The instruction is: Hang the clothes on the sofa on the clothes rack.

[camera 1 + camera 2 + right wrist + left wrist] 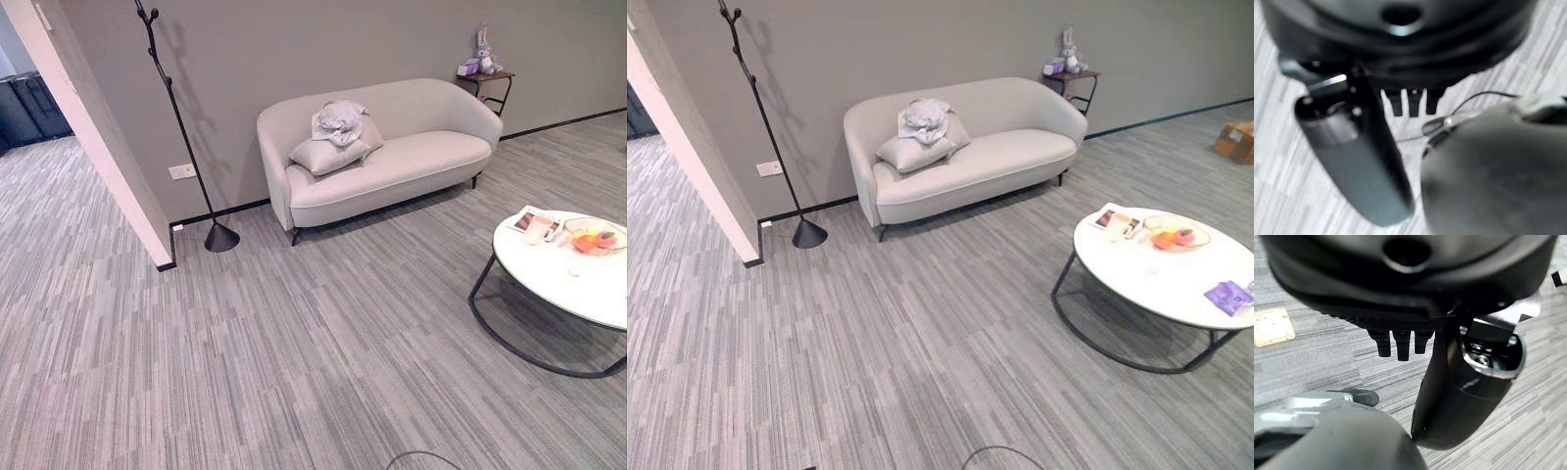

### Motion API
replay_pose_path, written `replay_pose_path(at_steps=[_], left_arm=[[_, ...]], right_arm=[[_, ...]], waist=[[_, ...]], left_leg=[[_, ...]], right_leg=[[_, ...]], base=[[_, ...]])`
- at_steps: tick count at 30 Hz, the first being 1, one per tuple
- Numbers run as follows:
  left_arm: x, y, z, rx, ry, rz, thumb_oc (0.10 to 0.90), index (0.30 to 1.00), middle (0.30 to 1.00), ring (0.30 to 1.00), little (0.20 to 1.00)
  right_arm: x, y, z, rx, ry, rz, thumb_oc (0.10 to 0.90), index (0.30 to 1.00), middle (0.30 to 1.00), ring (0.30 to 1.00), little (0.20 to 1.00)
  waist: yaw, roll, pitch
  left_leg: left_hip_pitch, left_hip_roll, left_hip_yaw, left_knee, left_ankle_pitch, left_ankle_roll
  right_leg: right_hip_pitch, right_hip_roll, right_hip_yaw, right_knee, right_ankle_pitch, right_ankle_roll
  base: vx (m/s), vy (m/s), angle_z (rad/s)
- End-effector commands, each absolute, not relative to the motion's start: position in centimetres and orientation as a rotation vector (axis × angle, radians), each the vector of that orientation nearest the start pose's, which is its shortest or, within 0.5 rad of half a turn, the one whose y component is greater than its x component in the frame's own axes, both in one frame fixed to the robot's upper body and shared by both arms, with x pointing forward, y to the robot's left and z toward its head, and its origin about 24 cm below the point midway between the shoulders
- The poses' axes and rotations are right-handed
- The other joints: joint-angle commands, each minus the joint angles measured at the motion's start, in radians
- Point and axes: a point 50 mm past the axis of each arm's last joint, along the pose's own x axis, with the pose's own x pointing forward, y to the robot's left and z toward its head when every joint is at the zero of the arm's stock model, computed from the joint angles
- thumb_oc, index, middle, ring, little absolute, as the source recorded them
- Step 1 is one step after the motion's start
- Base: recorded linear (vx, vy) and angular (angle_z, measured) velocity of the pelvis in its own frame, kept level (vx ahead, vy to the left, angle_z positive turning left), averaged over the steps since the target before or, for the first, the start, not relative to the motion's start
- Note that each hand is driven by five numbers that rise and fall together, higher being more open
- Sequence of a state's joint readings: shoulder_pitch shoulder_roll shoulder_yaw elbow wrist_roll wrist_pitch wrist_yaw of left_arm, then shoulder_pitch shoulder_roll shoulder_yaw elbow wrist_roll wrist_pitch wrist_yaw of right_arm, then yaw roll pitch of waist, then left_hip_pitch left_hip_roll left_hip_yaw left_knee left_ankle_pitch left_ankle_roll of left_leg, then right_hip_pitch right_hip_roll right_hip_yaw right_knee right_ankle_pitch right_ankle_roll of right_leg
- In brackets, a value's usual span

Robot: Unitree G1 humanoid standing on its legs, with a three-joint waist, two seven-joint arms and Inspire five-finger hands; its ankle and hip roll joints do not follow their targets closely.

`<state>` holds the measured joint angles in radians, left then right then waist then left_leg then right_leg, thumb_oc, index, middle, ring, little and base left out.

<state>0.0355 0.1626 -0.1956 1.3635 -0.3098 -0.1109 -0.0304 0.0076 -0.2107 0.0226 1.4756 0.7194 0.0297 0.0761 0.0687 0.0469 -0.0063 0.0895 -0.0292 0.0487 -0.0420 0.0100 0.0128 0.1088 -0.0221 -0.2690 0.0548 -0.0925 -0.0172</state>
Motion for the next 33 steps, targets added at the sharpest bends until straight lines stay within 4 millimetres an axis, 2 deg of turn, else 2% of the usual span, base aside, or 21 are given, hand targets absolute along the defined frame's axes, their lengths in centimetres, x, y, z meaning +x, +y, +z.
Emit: replay_pose_path(at_steps=[1,5,8,10,11,12,13,17,18,20,21,22,23,24,26,28,30,33], left_arm=[[4.5,18.4,-17.8,0.023,1.325,0.027,0.800,0.900,0.900,0.900,0.900],[4.6,18.5,-17.8,0.029,1.323,0.028,0.800,0.900,0.900,0.900,0.900],[4.9,18.7,-17.7,0.051,1.313,0.016,0.800,0.900,0.900,0.900,0.900],[5.3,18.7,-17.7,0.069,1.302,0.001,0.800,0.900,0.900,0.900,0.900],[5.3,18.8,-17.6,0.087,1.303,-0.009,0.800,0.900,0.900,0.900,0.900],[5.3,18.8,-17.6,0.087,1.303,-0.009,0.800,0.900,0.900,0.900,0.900],[5.2,19.0,-17.6,0.089,1.310,-0.004,0.800,0.900,0.900,0.900,0.900],[5.0,19.5,-17.6,0.097,1.322,0.003,0.800,0.900,0.900,0.900,0.900],[5.1,19.6,-17.6,0.103,1.322,0.002,0.800,0.900,0.900,0.900,0.900],[5.2,19.7,-17.6,0.106,1.318,0.003,0.800,0.900,0.900,0.900,0.900],[5.9,19.8,-17.5,0.117,1.298,-0.005,0.800,0.900,0.900,0.900,0.900],[5.9,19.8,-17.5,0.118,1.298,-0.006,0.800,0.900,0.900,0.900,0.900],[6.7,19.7,-17.4,0.129,1.275,-0.013,0.800,0.900,0.900,0.900,0.900],[6.7,19.7,-17.4,0.129,1.275,-0.013,0.800,0.900,0.900,0.900,0.900],[7.4,19.8,-17.2,0.155,1.252,-0.027,0.800,0.900,0.900,0.900,0.900],[7.6,19.9,-17.2,0.178,1.248,-0.047,0.800,0.900,0.900,0.900,0.900],[7.0,19.9,-17.3,0.199,1.268,-0.064,0.800,0.900,0.900,0.900,0.900],[7.0,19.8,-17.3,0.212,1.264,-0.076,0.800,0.900,0.900,0.900,0.900]], right_arm=[[4.4,-22.1,-17.3,0.462,1.337,-0.532,0.800,0.900,0.900,0.900,0.900],[4.1,-22.2,-17.3,0.447,1.355,-0.525,0.800,0.900,0.900,0.900,0.900],[4.8,-21.9,-17.3,0.446,1.341,-0.505,0.800,0.900,0.900,0.900,0.900],[5.8,-21.7,-17.3,0.446,1.315,-0.483,0.800,0.900,0.900,0.900,0.900],[6.5,-21.4,-17.2,0.446,1.298,-0.459,0.800,0.900,0.900,0.900,0.900],[6.5,-21.3,-17.2,0.446,1.298,-0.459,0.800,0.900,0.900,0.900,0.900],[7.1,-21.1,-17.2,0.452,1.280,-0.440,0.800,0.900,0.900,0.900,0.900],[7.4,-20.8,-17.2,0.472,1.261,-0.441,0.800,0.900,0.900,0.900,0.900],[7.1,-20.9,-17.2,0.480,1.264,-0.458,0.800,0.900,0.900,0.900,0.900],[7.0,-20.9,-17.2,0.479,1.269,-0.465,0.800,0.900,0.900,0.900,0.900],[6.9,-21.1,-17.2,0.480,1.275,-0.479,0.800,0.900,0.900,0.900,0.900],[6.9,-21.1,-17.2,0.480,1.274,-0.479,0.800,0.900,0.900,0.900,0.900],[6.8,-21.1,-17.2,0.489,1.282,-0.496,0.800,0.900,0.900,0.900,0.900],[6.8,-21.1,-17.2,0.490,1.282,-0.496,0.800,0.900,0.900,0.900,0.900],[6.3,-20.9,-17.3,0.523,1.295,-0.519,0.800,0.900,0.900,0.900,0.900],[6.0,-21.0,-17.4,0.541,1.297,-0.535,0.800,0.900,0.900,0.900,0.900],[5.1,-21.1,-17.4,0.573,1.307,-0.579,0.800,0.900,0.900,0.900,0.900],[4.8,-21.4,-17.4,0.601,1.293,-0.629,0.800,0.900,0.900,0.900,0.900]], waist=[[0.002,-0.030,0.018],[0.011,-0.028,0.022],[0.011,-0.022,0.033],[0.009,-0.016,0.049],[0.009,-0.012,0.067],[0.011,-0.013,0.068],[0.011,-0.012,0.093],[0.010,-0.012,0.111],[0.008,-0.020,0.110],[0.008,-0.021,0.109],[0.004,-0.032,0.111],[0.004,-0.029,0.111],[-0.008,-0.043,0.119],[-0.006,-0.039,0.120],[-0.023,-0.045,0.135],[-0.036,-0.050,0.133],[-0.046,-0.073,0.107],[-0.057,-0.070,0.090]], left_leg=[[-0.005,-0.002,0.008,-0.045,-0.020,-0.007],[-0.006,-0.020,-0.006,-0.045,-0.022,0.007],[-0.003,-0.026,-0.013,-0.045,-0.024,0.018],[0.001,-0.031,-0.012,-0.045,-0.026,0.030],[0.018,-0.034,-0.010,-0.045,-0.035,0.041],[0.018,-0.036,-0.008,-0.045,-0.035,0.042],[0.043,-0.043,0.003,-0.045,-0.044,0.058],[0.067,-0.039,0.013,-0.045,-0.060,0.063],[0.071,-0.039,0.022,-0.045,-0.073,0.058],[0.069,-0.034,0.022,-0.045,-0.077,0.052],[0.066,-0.035,0.020,-0.045,-0.091,0.039],[0.067,-0.031,0.021,-0.045,-0.092,0.038],[0.080,-0.031,0.014,-0.045,-0.112,0.022],[0.082,-0.027,0.015,-0.045,-0.114,0.021],[0.124,-0.009,0.013,-0.045,-0.146,-0.003],[0.162,0.004,0.018,-0.045,-0.172,-0.018],[0.196,0.005,0.001,-0.045,-0.204,-0.030],[0.199,0.038,-0.013,-0.045,-0.209,-0.042]], right_leg=[[0.017,-0.109,0.006,-0.070,0.077,0.103],[0.008,-0.129,-0.009,-0.037,0.069,0.112],[-0.020,-0.143,-0.013,0.032,0.052,0.115],[-0.057,-0.156,-0.005,0.116,0.037,0.121],[-0.098,-0.176,-0.005,0.216,0.043,0.136],[-0.103,-0.179,-0.002,0.225,0.039,0.137],[-0.141,-0.207,-0.001,0.338,0.085,0.158],[-0.205,-0.233,-0.014,0.452,0.126,0.172],[-0.217,-0.252,-0.041,0.397,0.130,0.168],[-0.217,-0.250,-0.051,0.346,0.128,0.163],[-0.231,-0.261,-0.051,0.217,0.152,0.165],[-0.225,-0.256,-0.054,0.206,0.158,0.164],[-0.262,-0.276,-0.037,0.061,0.224,0.188],[-0.254,-0.270,-0.039,0.048,0.231,0.188],[-0.289,-0.299,-0.038,-0.095,0.310,0.224],[-0.302,-0.314,-0.059,-0.128,0.342,0.242],[-0.270,-0.309,-0.070,-0.142,0.362,0.243],[-0.263,-0.283,-0.065,-0.142,0.365,0.235]], base=[[-0.01,0.073,0.02],[0.00,0.087,0.05],[-0.02,0.104,0.07],[-0.04,0.143,0.08],[-0.03,0.127,0.07],[-0.01,0.156,0.00],[0.01,0.096,-0.04],[0.06,0.044,-0.12],[0.11,-0.059,0.04],[0.12,-0.102,-0.03],[0.09,-0.108,-0.02],[0.23,-0.218,-0.03],[0.15,-0.112,-0.06],[0.24,-0.156,-0.18],[0.37,-0.131,-0.16],[0.48,-0.144,-0.06],[0.44,-0.124,-0.01],[0.30,-0.133,0.30]])
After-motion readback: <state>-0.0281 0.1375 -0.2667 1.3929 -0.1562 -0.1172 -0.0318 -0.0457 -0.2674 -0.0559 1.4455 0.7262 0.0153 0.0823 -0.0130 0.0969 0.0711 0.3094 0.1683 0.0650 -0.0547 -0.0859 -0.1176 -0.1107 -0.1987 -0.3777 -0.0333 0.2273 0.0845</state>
